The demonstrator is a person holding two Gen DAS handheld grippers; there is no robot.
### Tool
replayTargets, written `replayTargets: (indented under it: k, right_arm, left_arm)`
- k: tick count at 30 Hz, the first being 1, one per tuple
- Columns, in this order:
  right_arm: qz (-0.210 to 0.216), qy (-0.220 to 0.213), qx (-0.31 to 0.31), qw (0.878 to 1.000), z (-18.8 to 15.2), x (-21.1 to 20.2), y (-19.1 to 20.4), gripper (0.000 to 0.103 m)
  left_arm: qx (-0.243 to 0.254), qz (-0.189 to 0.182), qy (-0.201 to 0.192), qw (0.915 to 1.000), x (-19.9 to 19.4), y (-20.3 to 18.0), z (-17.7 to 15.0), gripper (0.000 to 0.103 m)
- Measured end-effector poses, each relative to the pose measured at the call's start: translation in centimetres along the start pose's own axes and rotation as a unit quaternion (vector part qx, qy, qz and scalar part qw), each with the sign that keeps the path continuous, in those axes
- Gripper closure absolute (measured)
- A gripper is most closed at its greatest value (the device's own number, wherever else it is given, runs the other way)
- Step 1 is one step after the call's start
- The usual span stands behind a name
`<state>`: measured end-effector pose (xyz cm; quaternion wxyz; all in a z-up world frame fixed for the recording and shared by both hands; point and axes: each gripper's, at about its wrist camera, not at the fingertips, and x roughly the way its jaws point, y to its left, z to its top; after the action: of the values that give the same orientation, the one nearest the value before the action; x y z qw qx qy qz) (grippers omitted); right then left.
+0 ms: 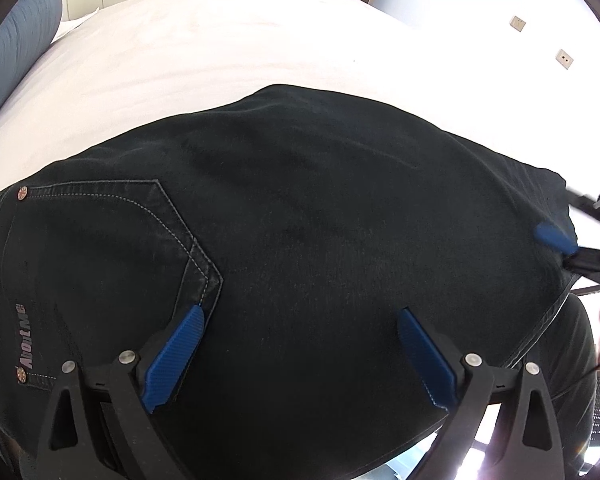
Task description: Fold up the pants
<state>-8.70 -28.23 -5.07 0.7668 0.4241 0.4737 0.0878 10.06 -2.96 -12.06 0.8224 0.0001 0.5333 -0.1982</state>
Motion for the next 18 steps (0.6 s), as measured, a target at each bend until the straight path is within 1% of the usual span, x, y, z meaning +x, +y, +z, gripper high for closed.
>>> replayTargets:
  k: [1, 2, 3, 4, 5, 6, 7, 9, 11, 13, 14, 15, 16, 17, 18]
  right_arm:
    - [-0.031, 0.002, -0.003, 1.0, 0.0, 0.6, -0.8, 0.044]
    - [-0.035, -0.003, -0.002, 0.999, -0.1, 0.7, -1.8, 0.061]
    - [-0.027, -0.01, 0.009, 1.0, 0.0, 0.2, -3.2, 0.079]
    - [-0.027, -0.017, 0.028, 0.999, 0.1, -0.7, -4.6, 0.082]
    - [-0.021, -0.035, 0.049, 0.998, 0.2, -2.2, -6.1, 0.084]
    - [-0.017, -0.059, 0.068, 0.996, 0.2, -4.1, -7.6, 0.084]
    - [-0.025, -0.079, 0.084, 0.993, 0.0, -5.5, -9.7, 0.086]
    - [-0.054, -0.117, 0.113, 0.985, -0.2, -8.9, -12.2, 0.087]
    - [-0.105, -0.153, 0.146, 0.972, -0.5, -12.2, -13.9, 0.087]
    - [-0.169, -0.177, 0.169, 0.955, -0.5, -14.7, -13.9, 0.085]
    - [-0.194, -0.185, 0.156, 0.951, -0.2, -15.2, -12.7, 0.079]
    - [-0.201, -0.191, 0.129, 0.952, 0.3, -15.3, -11.0, 0.079]
    - [-0.174, -0.191, 0.099, 0.961, 1.0, -14.6, -8.9, 0.079]
    - [-0.135, -0.179, 0.074, 0.972, 1.9, -13.4, -7.0, 0.077]
    - [-0.09, -0.156, 0.048, 0.982, 2.8, -11.3, -4.6, 0.062]
  left_arm:
    - [-0.002, -0.004, -0.003, 1.0, -0.6, 0.9, -0.2, 0.004]
    - [-0.005, -0.008, -0.006, 0.9999, -0.7, 1.1, -0.3, 0.004]
    - [-0.008, -0.014, -0.009, 0.9998, -0.9, 1.3, -0.5, 0.004]
    - [-0.009, -0.018, -0.012, 0.9997, -1.0, 1.5, -0.7, 0.004]
    - [-0.009, -0.022, -0.016, 0.9996, -1.1, 1.7, -0.9, 0.004]
    - [-0.008, -0.024, -0.019, 0.9995, -1.2, 1.7, -1.0, 0.004]
    - [-0.007, -0.024, -0.021, 0.9995, -1.2, 1.8, -1.1, 0.004]
    - [-0.008, -0.025, -0.026, 0.9993, -1.5, 1.9, -1.5, 0.004]
    - [-0.011, -0.025, -0.03, 0.9992, -1.6, 1.7, -1.8, 0.004]
    - [-0.014, -0.025, -0.034, 0.999, -1.6, 2.1, -2.1, 0.004]
    - [-0.014, -0.023, -0.036, 0.999, -1.7, 2.1, -2.3, 0.004]
    - [-0.013, -0.021, -0.036, 0.999, -1.7, 2.4, -2.1, 0.003]
    - [-0.012, -0.019, -0.037, 0.9991, -2.1, 2.9, -2.1, 0.001]
    - [-0.011, -0.018, -0.037, 0.9991, -2.1, 2.9, -2.3, 0.001]
    - [-0.011, -0.013, -0.037, 0.9992, -2.2, 2.9, -2.5, 0.001]
